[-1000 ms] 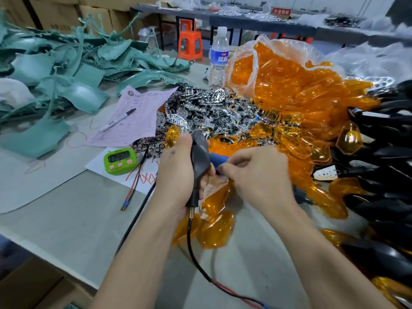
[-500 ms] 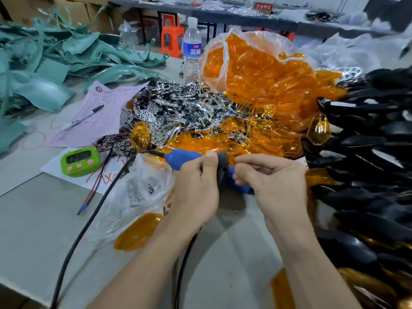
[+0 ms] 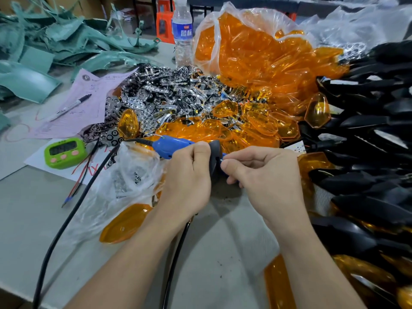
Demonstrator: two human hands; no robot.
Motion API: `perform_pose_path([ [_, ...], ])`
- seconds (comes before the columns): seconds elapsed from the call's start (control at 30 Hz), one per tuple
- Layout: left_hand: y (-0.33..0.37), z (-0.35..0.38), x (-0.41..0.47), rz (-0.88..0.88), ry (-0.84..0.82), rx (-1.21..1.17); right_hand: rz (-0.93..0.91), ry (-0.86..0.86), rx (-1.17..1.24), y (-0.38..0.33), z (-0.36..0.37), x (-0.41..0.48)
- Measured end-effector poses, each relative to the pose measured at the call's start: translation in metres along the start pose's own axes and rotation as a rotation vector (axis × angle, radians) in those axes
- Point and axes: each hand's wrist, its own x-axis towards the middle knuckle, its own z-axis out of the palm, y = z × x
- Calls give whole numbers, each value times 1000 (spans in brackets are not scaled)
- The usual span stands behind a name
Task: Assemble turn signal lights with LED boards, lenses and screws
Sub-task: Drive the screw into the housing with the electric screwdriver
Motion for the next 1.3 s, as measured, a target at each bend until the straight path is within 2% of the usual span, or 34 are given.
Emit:
perform_pose_path([
  [0.2,1,0,-4,39,-33,1,-1,-11,-4,2,0,2],
  [0.43,3,0,-5,-2,-29,-46,31,-68,130,-1,1,1],
  [0.57,4,0,-5,-67,-36,-50,46,-34,80,2,1,4],
  [0.67,4,-1,-6,-34,-56,-22,51,-22,1,5,1,4],
  [0.73,4,-1,-7,10,-59,-12,134,-34,36,6,0,7],
  [0.83,2,-2,-10,37,-65,-8,319,-140,174,7,-4,11],
  [0.97,6,1,-8,-70,-46,-97,400,-230,196,9,7,6],
  [1.03,12,1,-5,-233,-39,-223,351,-93,310,5,5,8],
  [1.07,14,0,-4,-326,-71,-322,262,12,278,2,1,11],
  [1.13,17,-6,-1,-466,-145,-515,37,156,-122,-1,-8,18],
  [1.17,17,-11,1,-507,-163,-589,-53,106,-418,-2,-7,22],
  [1.23,19,-22,8,-535,-167,-708,-98,-158,-952,-4,7,33],
  [1.3,22,-34,12,-551,-151,-792,-102,-336,-1225,-5,26,40],
])
